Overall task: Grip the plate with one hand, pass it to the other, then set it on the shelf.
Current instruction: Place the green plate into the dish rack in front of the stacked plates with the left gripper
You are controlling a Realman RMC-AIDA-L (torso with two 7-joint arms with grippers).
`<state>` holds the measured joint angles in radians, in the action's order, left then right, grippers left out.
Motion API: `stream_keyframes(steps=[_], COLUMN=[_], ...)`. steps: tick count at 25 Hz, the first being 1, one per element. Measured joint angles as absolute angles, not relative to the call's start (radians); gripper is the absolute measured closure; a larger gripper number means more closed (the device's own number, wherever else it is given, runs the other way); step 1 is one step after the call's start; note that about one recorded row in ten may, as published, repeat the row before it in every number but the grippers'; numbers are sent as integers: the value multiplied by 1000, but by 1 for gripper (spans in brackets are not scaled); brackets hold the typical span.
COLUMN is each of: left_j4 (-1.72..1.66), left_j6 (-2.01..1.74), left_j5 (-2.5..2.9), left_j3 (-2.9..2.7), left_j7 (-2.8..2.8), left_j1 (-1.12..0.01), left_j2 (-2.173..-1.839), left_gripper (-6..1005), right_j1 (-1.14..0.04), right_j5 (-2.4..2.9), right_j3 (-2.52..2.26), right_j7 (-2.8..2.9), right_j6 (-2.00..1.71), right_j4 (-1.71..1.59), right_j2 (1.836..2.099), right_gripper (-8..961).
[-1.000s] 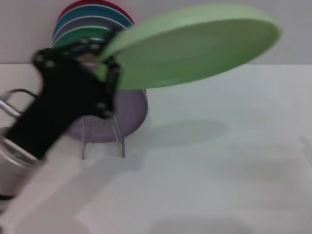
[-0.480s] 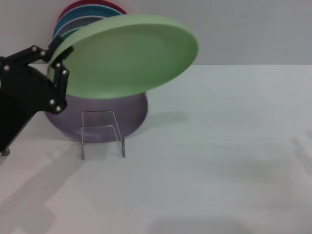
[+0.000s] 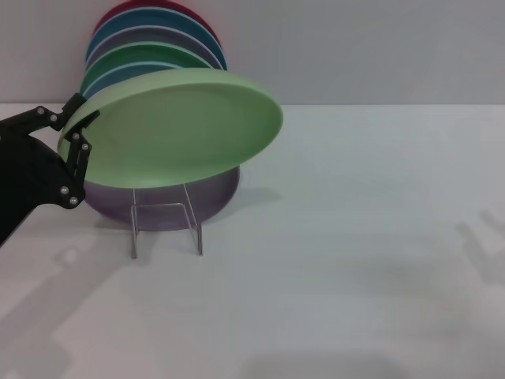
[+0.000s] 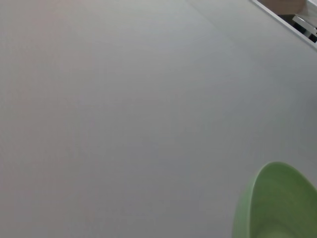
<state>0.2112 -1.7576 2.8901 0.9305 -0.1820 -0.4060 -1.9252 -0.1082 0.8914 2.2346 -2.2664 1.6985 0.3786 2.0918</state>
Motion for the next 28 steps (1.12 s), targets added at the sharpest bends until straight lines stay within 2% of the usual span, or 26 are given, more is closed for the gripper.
stream_keyframes(steps=[17,28], left_j4=[110,77], left_j6=[-1758,-1747], left_j5=[2890,2890], left_j3=[903,903], left_j7=[-247,-246], left_j1=[-458,-453], left_j2=[-1927,-1944], left_gripper=[860,847], right_j1=[-118,-126], right_j5=[895,895], right_j3=[2210,2201], right_j7=[-2271,-2272], right_j6=[1710,1710], right_j4=[370,370], right_j2=[2090,2087], right_gripper=[437,436])
